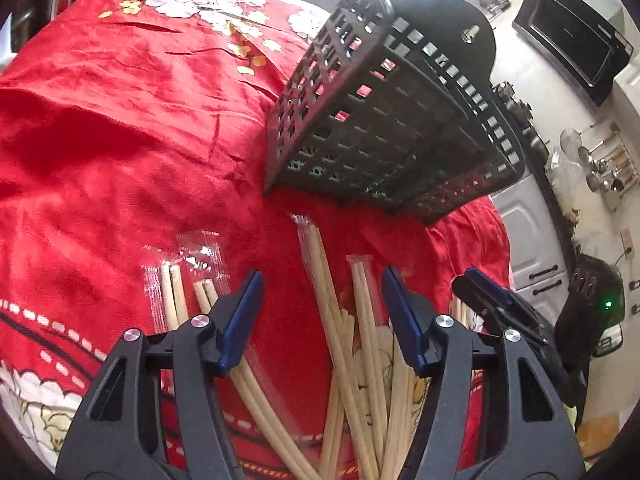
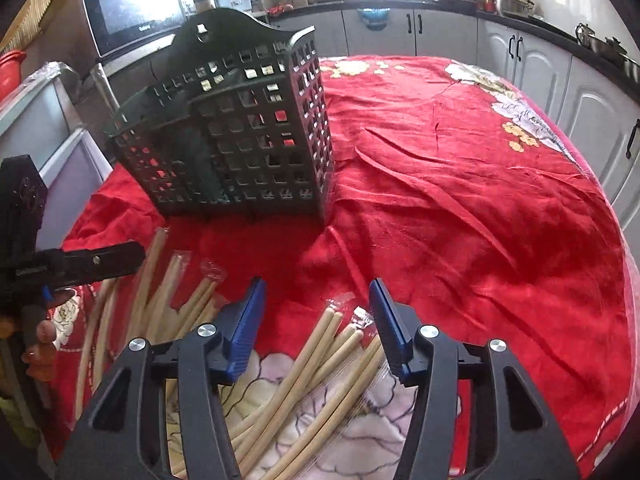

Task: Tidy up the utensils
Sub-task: 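Close the left tool on a sleeved chopstick while the right tool grasps another, then lift both held chopsticks upright and carry them over the grey basket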

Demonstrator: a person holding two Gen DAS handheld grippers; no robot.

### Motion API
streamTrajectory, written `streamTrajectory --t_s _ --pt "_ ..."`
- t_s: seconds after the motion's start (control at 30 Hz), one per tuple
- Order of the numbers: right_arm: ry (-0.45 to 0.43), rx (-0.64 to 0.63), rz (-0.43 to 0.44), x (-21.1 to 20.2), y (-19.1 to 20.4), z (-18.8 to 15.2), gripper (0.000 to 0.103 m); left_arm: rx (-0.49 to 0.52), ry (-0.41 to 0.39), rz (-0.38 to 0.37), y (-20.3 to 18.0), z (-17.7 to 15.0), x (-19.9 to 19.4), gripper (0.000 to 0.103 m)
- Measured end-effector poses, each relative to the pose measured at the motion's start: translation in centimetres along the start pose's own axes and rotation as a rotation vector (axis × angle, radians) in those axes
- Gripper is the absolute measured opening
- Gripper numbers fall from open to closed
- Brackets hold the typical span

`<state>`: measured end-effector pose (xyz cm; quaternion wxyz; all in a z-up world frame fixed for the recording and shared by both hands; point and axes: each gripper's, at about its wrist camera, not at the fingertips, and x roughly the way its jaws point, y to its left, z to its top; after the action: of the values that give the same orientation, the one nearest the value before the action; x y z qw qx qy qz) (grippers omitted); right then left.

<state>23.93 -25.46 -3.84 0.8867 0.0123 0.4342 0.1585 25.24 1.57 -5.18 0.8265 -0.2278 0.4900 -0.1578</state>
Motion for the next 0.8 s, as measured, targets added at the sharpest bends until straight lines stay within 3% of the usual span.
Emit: streamTrajectory --t_s 0.1,0.27,0.33,0.57,0.63,0.8 --pt "0.024 0.004 0.005 0.9 -0.2 0.2 0.045 -0.020 0.006 -0.001 0.1 0.5 0.3 0.052" --pt "0.032 0.015 0.022 1.4 -0.5 0.1 0.027 -0.042 0.010 0.000 0.0 1.2 0.9 0.052" --pt "0.030 0.022 0.033 1.3 -0.6 0.2 0.011 -0.048 0.010 0.007 0.0 1.5 1.2 0.049" --pt "-0.007 0.040 0.071 -0.1 -1.0 0.7 0.010 -0.048 0.001 0.058 0.1 2.2 2.1 0.023" --pt "-0.021 0.043 0.078 -0.6 -0.8 0.8 0.009 -0.043 -0.001 0.075 0.2 2.2 2.2 0.010" --pt "-0.068 0.050 0.100 -2.6 -0.7 1.2 0.008 -0.013 -0.011 0.061 -0.2 2.0 1.4 0.004"
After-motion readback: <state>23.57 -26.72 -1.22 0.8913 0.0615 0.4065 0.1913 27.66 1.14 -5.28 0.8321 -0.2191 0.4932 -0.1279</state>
